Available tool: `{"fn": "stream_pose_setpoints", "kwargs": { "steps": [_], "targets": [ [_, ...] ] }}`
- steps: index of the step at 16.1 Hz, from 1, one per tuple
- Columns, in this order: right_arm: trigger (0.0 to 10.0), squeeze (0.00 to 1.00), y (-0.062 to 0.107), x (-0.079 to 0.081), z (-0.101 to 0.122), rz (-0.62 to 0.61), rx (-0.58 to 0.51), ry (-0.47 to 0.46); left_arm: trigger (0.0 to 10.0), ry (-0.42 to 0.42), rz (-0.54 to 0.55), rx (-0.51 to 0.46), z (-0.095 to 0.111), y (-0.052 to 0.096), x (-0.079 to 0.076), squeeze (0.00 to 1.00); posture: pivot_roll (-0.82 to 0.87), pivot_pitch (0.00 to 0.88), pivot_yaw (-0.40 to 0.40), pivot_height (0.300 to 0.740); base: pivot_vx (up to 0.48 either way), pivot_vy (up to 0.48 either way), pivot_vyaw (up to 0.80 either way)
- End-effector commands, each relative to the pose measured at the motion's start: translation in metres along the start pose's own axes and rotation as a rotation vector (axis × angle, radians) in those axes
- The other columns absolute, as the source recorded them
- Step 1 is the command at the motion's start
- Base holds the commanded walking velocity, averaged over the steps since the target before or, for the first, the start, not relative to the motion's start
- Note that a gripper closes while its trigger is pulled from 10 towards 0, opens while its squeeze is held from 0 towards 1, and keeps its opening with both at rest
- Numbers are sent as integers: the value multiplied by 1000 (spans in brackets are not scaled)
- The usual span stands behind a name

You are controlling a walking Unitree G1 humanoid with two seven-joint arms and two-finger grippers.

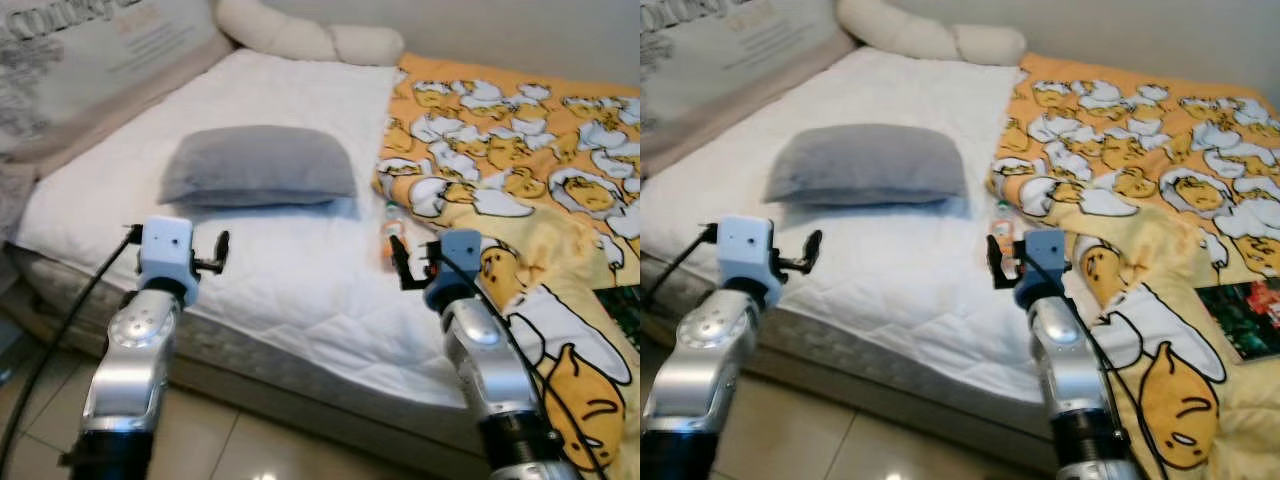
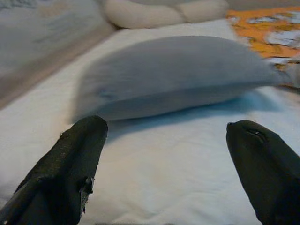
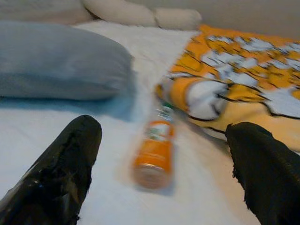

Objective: Clean up the room

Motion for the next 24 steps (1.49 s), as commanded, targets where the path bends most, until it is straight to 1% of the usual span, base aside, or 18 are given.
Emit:
{"fn": "stream_pose_setpoints", "kwargs": {
  "steps": [1,3,10,11,14,15,16,18,19,20,21,22,23,24],
  "targets": [
    [10000,1000,-2,4,4,24,-7,-3,10000,-14,10,-14,5,-1,4,0,-30,0,-23,740,337,0,406],
    [10000,1000,-2,4,3,18,-6,-3,10000,-15,10,-14,5,-1,5,0,-30,0,-23,740,337,0,800],
    [10000,1000,-2,1,3,-5,-2,-11,10000,-16,9,-14,5,-1,4,0,-32,0,-22,740,335,0,0],
    [10000,1000,-2,2,3,-8,5,-34,10000,-17,-5,-19,5,0,3,0,-30,0,-24,740,0,0,0],
    [10000,1000,-3,0,3,-13,27,-39,10000,-25,-36,-10,5,1,0,0,-31,0,-26,740,0,0,0],
    [10000,1000,-6,-4,2,-28,74,-1,10000,-41,-92,5,4,3,-5,0,-28,0,-30,740,0,0,0],
    [10000,1000,-12,-9,2,-39,125,33,10000,-58,-176,19,3,5,-13,0,-26,0,-30,740,0,0,0],
    [10000,1000,-25,-15,4,-41,186,39,10000,-87,-311,39,4,9,-24,0,-22,0,-27,740,0,0,0],
    [10000,1000,-35,-21,1,-48,270,70,10000,-77,-402,67,4,11,-28,0,-12,0,-29,740,0,0,0],
    [10000,529,-42,-26,-2,-57,326,88,10000,-85,-465,91,4,12,-30,0,-9,0,-26,740,0,0,0],
    [10000,529,-44,-28,-2,-59,339,92,10000,-96,-482,101,4,13,-30,0,-9,0,-26,740,0,0,0],
    [10000,0,-48,-38,-5,-102,395,79,10000,-122,-548,123,5,14,-30,0,-5,0,-23,740,0,0,0],
    [10000,0,-50,-45,-4,-139,425,76,10000,-139,-593,130,7,15,-30,0,-2,0,-22,740,0,0,0],
    [10000,0,-53,-50,-1,-164,427,80,10000,-179,-618,129,9,15,-29,0,0,0,-16,740,0,0,0]
  ]
}}
Point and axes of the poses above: a point about 5 cm out from each wrist's last joint towards the gripper, its own y axis pointing back from the gripper into the wrist, its own z axis along the axis of the wrist's last joint, x = y × z, the point moved 1 cm from there along -y, pointing out of the wrist towards the gripper, and after that the axes turned 1 degree about y, right-handed, at the moved point
